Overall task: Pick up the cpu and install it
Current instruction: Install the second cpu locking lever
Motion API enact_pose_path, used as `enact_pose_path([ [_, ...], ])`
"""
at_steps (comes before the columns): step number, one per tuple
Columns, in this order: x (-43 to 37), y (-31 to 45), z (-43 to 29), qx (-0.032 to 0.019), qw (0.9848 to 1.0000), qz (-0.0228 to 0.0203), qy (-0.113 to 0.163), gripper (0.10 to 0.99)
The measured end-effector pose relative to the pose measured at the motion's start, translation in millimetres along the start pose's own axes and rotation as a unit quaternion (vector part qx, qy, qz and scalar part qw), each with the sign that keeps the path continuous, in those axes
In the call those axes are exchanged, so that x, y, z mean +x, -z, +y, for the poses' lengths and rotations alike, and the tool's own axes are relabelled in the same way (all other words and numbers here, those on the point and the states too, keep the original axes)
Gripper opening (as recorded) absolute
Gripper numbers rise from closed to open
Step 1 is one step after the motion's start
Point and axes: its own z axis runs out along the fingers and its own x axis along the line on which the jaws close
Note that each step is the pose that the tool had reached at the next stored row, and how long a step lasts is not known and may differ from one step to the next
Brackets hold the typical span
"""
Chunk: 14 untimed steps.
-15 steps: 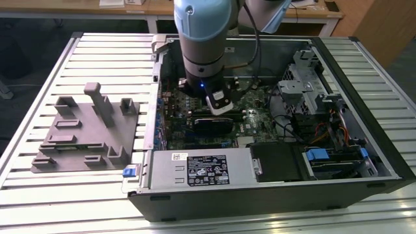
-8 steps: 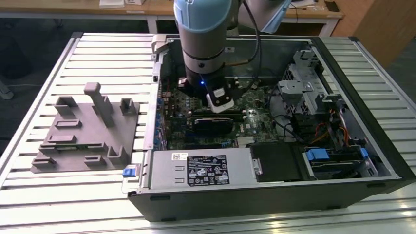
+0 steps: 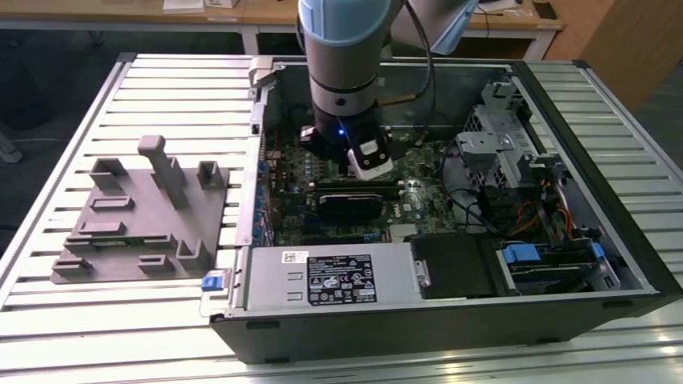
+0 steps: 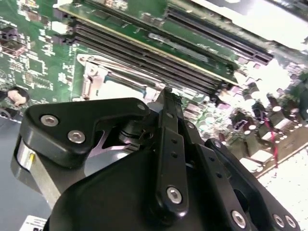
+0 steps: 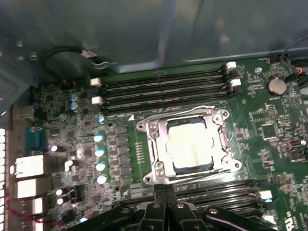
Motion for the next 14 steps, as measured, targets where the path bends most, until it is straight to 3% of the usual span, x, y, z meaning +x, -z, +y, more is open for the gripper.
enact_pose_path([
  [6, -6.0, -3.9, 14.8, 0.0068, 1.0, -0.0011, 0.0, 0.106],
  [10, -7.9, -7.2, 26.6, 0.0145, 0.9999, -0.0023, 0.001, 0.106],
  [14, -13.2, -9.2, 32.5, 0.0215, 0.9998, -0.0034, 0.002, 0.106],
])
